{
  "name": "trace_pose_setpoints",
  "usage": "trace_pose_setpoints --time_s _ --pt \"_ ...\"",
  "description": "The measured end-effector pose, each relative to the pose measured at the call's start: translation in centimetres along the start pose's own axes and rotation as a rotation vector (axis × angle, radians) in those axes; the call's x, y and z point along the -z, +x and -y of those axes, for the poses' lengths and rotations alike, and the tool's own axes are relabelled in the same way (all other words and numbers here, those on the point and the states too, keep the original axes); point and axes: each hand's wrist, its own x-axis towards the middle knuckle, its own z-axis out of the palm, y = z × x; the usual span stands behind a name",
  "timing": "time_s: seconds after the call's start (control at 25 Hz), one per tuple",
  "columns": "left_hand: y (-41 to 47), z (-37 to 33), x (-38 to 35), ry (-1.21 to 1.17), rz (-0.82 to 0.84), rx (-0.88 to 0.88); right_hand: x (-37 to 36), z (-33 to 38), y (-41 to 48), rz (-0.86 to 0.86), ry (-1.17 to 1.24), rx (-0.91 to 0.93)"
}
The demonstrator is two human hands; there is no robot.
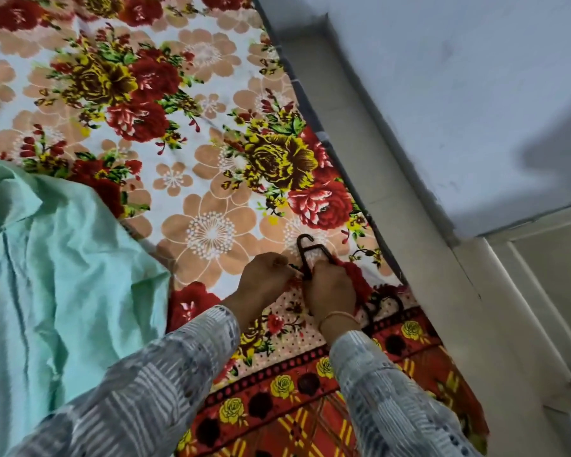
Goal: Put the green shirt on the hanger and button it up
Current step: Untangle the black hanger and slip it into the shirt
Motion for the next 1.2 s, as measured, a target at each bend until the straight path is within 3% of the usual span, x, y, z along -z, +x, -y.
trace_pose_setpoints --time_s 0.16,0.28,0.4,0.52,0.68,0.76,0.88,0.92,0.96,1.04,1.12,1.2 --pt "-2.9 -2.7 -1.5 -0.336 0.05 0.044 1.7 1.4 -1.3 -0.144 -0.104 0.087" --pt "-3.0 -3.9 -1.2 -0.475 0.055 0.032 2.1 2.7 -2.6 -0.261 -0.043 0.15" --pt "-3.5 -4.0 1.0 -0.568 0.039 0.036 2.4 4.0 -3.3 -0.236 -0.012 0.262" --pt "-4.6 -3.6 5.0 -0.748 -0.013 0.0 3.5 6.1 -4.4 -0.333 0.013 0.402" --pt "-6.1 -1.9 13.8 -1.072 -0.143 -0.052 4.5 10.0 -4.9 -0.472 0.123 0.289" --pt "-6.8 0.3 18.7 -1.131 -0.206 -0.089 4.0 12.8 -4.4 -0.254 0.351 0.094" --pt "-8.3 4.5 24.8 -1.16 -0.249 -0.125 3.2 18.5 -4.3 0.277 0.983 -0.136" --pt "-8.9 6.1 27.2 -1.157 -0.277 -0.125 2.4 20.9 -5.0 0.425 1.058 -0.137" --pt "-9.4 7.6 29.5 -1.133 -0.306 -0.127 1.6 23.3 -5.8 0.514 1.06 -0.104" --pt "-9.8 10.5 33.7 -0.912 -0.415 -0.118 -0.6 27.4 -6.8 0.528 1.021 -0.022" --pt "-9.3 14.4 37.8 -0.434 -0.653 -0.096 -3.1 31.0 -7.5 0.388 0.916 0.073" --pt "-8.3 18.4 41.0 0.124 -0.749 -0.065 -5.0 33.4 -7.9 0.308 0.831 0.131"
